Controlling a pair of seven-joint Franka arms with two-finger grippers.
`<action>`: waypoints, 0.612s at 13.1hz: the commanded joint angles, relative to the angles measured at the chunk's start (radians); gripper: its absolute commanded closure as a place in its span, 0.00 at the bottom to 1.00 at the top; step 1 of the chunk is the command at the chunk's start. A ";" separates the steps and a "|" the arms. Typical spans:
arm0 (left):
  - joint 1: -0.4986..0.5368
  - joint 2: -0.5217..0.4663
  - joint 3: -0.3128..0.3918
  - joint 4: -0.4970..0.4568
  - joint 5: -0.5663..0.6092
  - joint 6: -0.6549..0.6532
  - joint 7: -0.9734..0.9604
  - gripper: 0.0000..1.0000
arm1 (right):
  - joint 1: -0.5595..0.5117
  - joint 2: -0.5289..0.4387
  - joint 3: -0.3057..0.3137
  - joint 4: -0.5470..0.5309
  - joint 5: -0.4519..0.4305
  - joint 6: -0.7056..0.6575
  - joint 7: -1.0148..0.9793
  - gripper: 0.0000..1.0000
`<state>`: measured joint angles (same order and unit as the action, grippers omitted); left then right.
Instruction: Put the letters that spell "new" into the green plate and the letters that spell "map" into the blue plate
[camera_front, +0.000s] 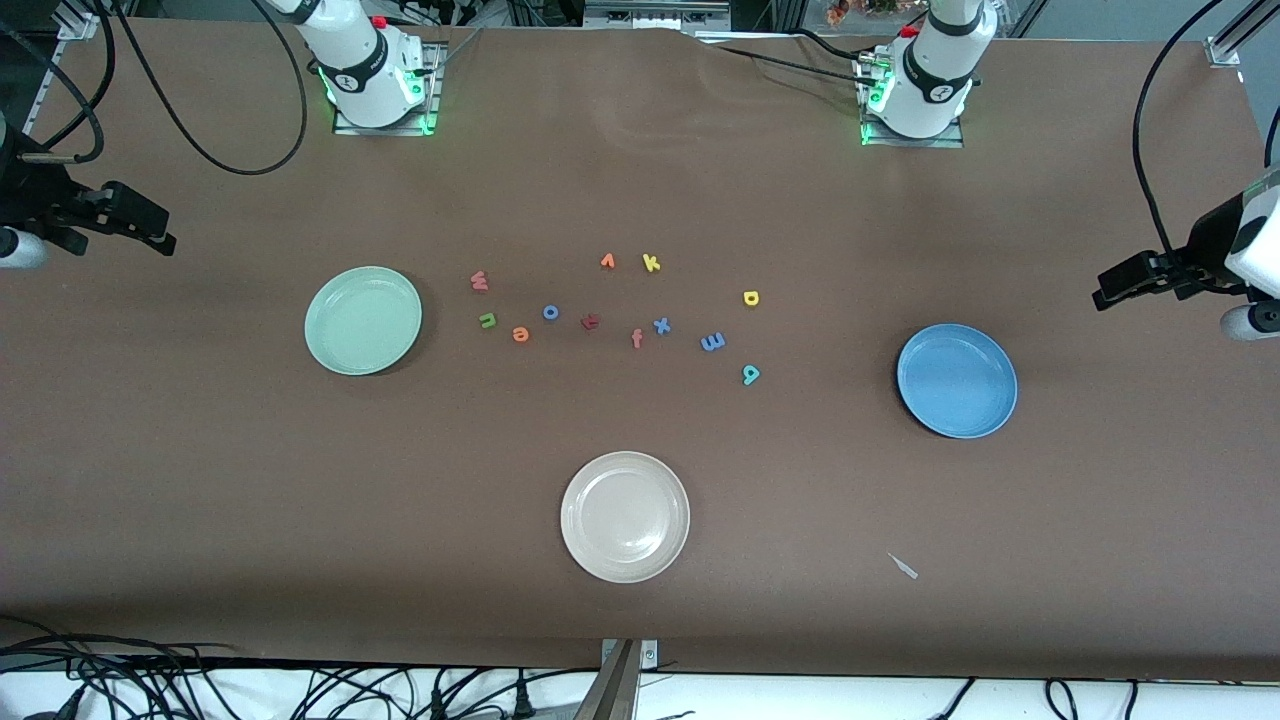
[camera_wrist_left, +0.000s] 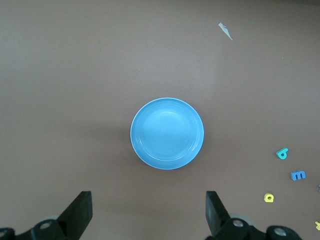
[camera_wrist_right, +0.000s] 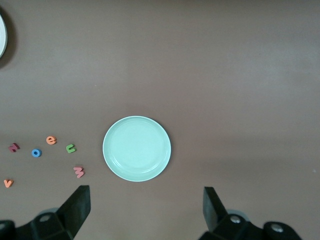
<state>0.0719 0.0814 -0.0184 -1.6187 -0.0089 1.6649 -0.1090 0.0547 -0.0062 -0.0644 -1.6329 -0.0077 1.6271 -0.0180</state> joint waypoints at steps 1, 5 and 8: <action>0.000 -0.015 0.000 -0.010 -0.026 0.007 0.023 0.00 | -0.001 0.002 0.003 0.021 -0.003 -0.023 -0.005 0.00; 0.000 -0.014 0.000 -0.012 -0.026 0.007 0.023 0.00 | -0.001 0.000 0.001 0.022 -0.002 -0.061 -0.002 0.00; 0.000 -0.014 0.000 -0.012 -0.026 0.007 0.023 0.00 | -0.001 0.000 0.003 0.025 -0.002 -0.061 0.001 0.00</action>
<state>0.0717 0.0814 -0.0195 -1.6187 -0.0089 1.6650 -0.1090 0.0547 -0.0068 -0.0646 -1.6320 -0.0077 1.5912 -0.0180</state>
